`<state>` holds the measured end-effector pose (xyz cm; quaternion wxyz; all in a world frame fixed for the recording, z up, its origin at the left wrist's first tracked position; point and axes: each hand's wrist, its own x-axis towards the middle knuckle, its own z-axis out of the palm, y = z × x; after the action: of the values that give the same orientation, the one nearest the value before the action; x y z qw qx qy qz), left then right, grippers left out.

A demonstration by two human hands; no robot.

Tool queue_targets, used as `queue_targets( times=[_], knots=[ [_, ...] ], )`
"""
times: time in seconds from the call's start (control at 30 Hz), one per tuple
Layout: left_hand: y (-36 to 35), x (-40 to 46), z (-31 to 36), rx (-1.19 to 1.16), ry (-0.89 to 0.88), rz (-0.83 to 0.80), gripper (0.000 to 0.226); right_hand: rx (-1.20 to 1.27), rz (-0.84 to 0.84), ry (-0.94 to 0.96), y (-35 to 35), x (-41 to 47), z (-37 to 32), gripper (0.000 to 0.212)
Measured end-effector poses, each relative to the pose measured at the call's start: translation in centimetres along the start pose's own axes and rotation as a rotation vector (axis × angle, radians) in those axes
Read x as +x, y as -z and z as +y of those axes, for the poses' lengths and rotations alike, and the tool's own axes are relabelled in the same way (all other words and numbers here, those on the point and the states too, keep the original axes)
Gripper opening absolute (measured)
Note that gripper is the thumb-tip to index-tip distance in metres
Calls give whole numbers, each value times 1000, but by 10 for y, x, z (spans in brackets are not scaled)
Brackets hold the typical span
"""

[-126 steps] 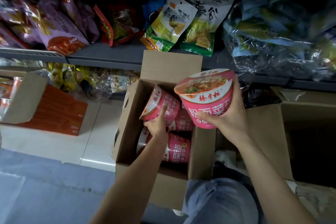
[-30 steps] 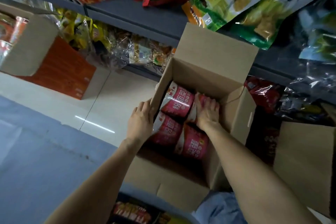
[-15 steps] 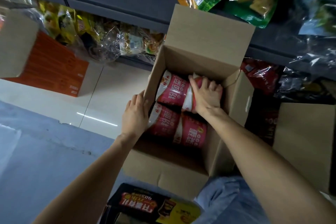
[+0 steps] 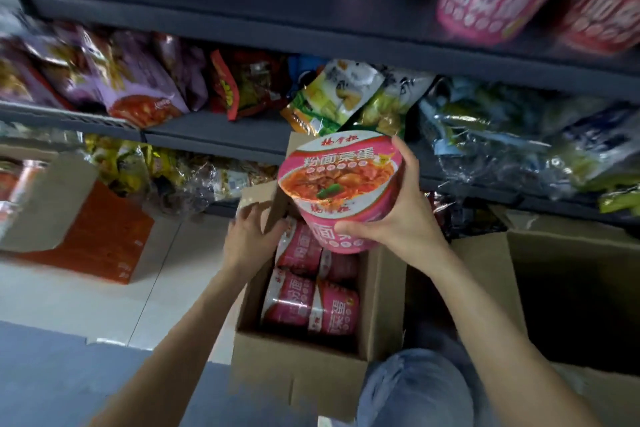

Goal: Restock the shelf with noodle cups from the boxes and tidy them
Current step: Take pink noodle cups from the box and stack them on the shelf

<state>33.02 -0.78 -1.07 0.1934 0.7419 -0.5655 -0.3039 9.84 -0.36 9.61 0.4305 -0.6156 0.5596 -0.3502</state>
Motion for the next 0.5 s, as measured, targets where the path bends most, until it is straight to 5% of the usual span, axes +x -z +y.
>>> queue_targets(
  times=[0.1, 0.2, 0.4, 0.5],
  knots=[
    [61, -9, 73, -418, -330, 91, 33, 85, 114, 131, 19, 8, -51, 126],
    [102, -18, 130, -583, -583, 135, 38, 103, 264, 253, 33, 29, -90, 128],
    [117, 38, 201, -691, -598, -11, 59, 5, 408, 296, 45, 128, -125, 127],
    [111, 69, 222, -479, -623, -2, 49, -209, 468, 146, 48, 166, -118, 101]
  ],
)
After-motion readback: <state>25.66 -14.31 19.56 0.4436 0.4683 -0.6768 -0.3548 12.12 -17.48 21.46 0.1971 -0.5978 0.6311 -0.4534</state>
